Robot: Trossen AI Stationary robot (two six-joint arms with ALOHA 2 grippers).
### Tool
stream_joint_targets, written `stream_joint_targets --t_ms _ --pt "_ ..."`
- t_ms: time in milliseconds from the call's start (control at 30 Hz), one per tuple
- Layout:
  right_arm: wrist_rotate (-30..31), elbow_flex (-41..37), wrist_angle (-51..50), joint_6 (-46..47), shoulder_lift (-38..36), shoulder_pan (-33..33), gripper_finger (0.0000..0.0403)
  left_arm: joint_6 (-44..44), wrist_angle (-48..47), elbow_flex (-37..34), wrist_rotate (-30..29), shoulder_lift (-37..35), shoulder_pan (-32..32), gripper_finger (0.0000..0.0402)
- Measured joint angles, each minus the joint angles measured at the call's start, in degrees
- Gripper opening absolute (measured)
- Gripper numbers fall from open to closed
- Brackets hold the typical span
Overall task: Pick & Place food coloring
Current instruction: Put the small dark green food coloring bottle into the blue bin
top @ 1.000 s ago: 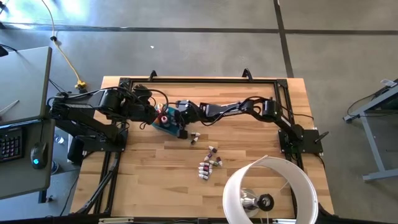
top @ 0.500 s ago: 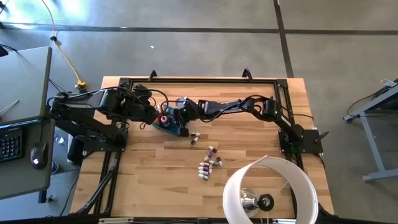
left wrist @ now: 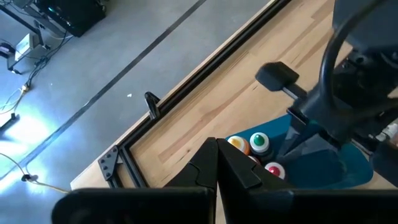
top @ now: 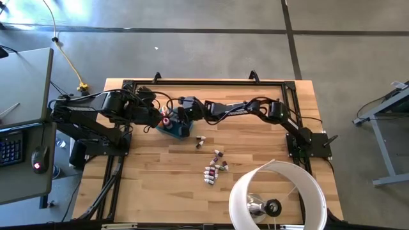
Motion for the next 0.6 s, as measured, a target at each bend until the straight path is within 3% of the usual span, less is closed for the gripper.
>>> stream_joint_targets --t_ms 200,433,600 --pt "2.24 -0.14 -7.29 -1.87 -3.27 0.56 0.0 -0.43 0.0 0.0 1.92 0.02 -0.02 0.0" --pt "4.03 0.01 -23.46 -4.13 -18.18 4.14 0.0 -0.68 0.13 -5.19 4.24 -0.01 -3.98 0.0" --pt "15.75 0.04 -37.08 -5.79 -32.2 8.37 0.0 -4.67 7.52 -11.1 4.84 -0.03 -13.87 0.0"
